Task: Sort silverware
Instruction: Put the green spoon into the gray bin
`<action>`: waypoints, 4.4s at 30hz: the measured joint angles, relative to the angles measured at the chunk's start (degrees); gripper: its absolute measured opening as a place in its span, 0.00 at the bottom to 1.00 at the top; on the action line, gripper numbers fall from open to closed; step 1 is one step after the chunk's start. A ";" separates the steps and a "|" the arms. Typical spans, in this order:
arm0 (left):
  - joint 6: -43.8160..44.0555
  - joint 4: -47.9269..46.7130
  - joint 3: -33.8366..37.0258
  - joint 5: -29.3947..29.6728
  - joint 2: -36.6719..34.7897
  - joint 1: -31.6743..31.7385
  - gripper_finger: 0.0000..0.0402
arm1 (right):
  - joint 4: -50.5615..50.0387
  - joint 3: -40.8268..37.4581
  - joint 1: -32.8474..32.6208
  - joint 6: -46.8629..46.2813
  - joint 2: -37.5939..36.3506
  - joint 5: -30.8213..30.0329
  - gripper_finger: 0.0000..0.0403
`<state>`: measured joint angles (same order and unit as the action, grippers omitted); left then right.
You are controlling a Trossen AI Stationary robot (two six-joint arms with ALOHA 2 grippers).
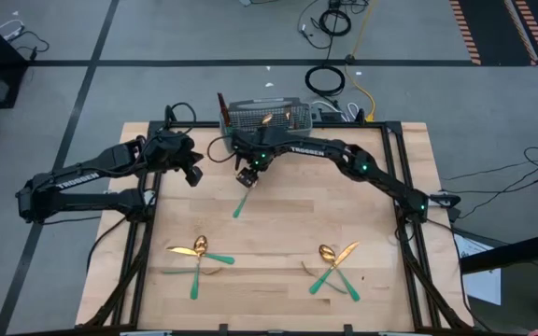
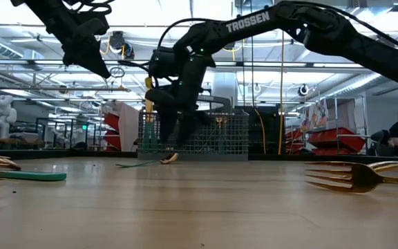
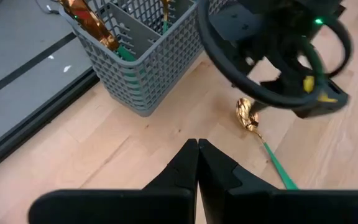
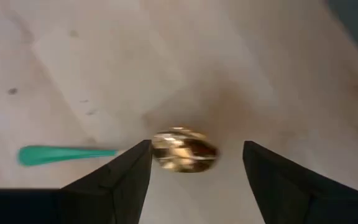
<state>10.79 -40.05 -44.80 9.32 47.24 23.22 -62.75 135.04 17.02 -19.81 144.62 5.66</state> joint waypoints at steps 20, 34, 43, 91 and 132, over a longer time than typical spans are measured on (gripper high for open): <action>-0.72 -0.13 0.00 -0.02 0.00 0.00 0.03 | -1.52 -0.07 0.63 4.54 2.73 1.11 0.54; -0.74 -0.13 0.00 0.00 0.00 0.00 0.03 | -1.38 -0.07 0.32 8.52 2.73 6.57 0.01; -0.74 -0.12 0.00 0.02 -0.02 0.00 0.03 | -4.74 -0.09 -1.81 8.52 -2.91 0.53 0.00; 0.48 -0.03 0.00 -2.64 -0.01 0.00 0.03 | 2.54 -0.09 11.01 18.18 -18.66 -22.09 0.25; 98.00 4.43 0.60 -5.84 36.39 -64.24 0.06 | -27.26 -0.07 -9.84 14.93 -51.02 -31.44 0.43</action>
<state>108.78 -35.63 -44.19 3.48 83.63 -41.01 -90.02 134.98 7.18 -4.89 93.59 -25.78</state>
